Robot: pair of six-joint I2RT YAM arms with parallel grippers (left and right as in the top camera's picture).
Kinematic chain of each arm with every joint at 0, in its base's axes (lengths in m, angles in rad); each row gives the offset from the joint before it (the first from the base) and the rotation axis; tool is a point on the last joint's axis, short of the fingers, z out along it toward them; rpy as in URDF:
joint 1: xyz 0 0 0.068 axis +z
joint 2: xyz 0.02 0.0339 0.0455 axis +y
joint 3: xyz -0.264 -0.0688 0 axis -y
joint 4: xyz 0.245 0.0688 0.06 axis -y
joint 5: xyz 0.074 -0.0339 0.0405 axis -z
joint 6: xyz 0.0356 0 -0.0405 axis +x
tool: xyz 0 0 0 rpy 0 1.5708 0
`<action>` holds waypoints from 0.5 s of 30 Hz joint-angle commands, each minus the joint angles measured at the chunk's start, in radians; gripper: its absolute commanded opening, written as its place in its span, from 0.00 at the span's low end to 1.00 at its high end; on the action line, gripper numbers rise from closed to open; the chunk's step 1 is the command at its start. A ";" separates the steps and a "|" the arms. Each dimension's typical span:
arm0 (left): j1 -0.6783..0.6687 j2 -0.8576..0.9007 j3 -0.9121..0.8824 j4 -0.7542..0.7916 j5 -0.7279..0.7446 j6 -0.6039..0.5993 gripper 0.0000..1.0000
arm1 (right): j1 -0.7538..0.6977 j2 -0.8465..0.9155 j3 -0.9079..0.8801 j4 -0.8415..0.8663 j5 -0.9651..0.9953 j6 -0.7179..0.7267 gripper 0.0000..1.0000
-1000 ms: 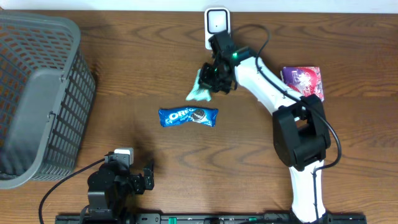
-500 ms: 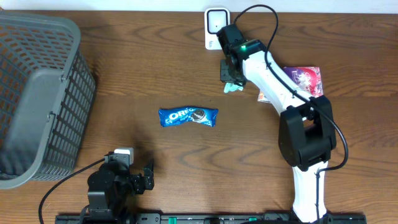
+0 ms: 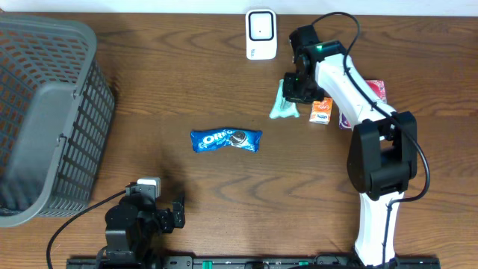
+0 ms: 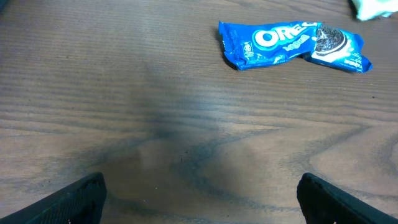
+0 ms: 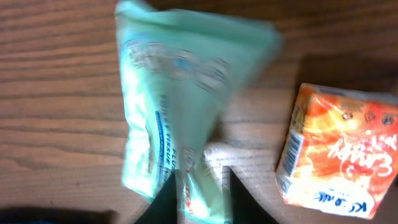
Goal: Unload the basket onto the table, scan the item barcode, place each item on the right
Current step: 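Carry the green pack right and release it near the orange bag, then grasp the blue Oreo pack with the right gripper and lift it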
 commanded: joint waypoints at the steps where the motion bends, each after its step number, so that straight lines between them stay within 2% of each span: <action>1: -0.004 -0.006 -0.004 -0.020 0.012 0.017 0.98 | -0.014 -0.023 -0.004 -0.021 -0.043 -0.013 0.40; 3: -0.004 -0.006 -0.004 -0.020 0.012 0.017 0.98 | -0.014 -0.023 -0.004 -0.026 -0.082 -0.013 0.55; 4: -0.004 -0.006 -0.004 -0.020 0.012 0.017 0.98 | -0.014 -0.024 -0.004 -0.028 -0.102 -0.013 0.56; 7: -0.004 -0.006 -0.004 -0.020 0.012 0.017 0.98 | -0.018 -0.036 -0.002 -0.040 -0.171 -0.013 0.42; 10: -0.004 -0.006 -0.004 -0.020 0.012 0.017 0.98 | -0.021 -0.086 0.016 -0.052 -0.259 -0.013 0.43; 15: -0.004 -0.006 -0.004 -0.020 0.012 0.017 0.98 | -0.014 -0.181 0.016 -0.060 -0.268 -0.029 0.49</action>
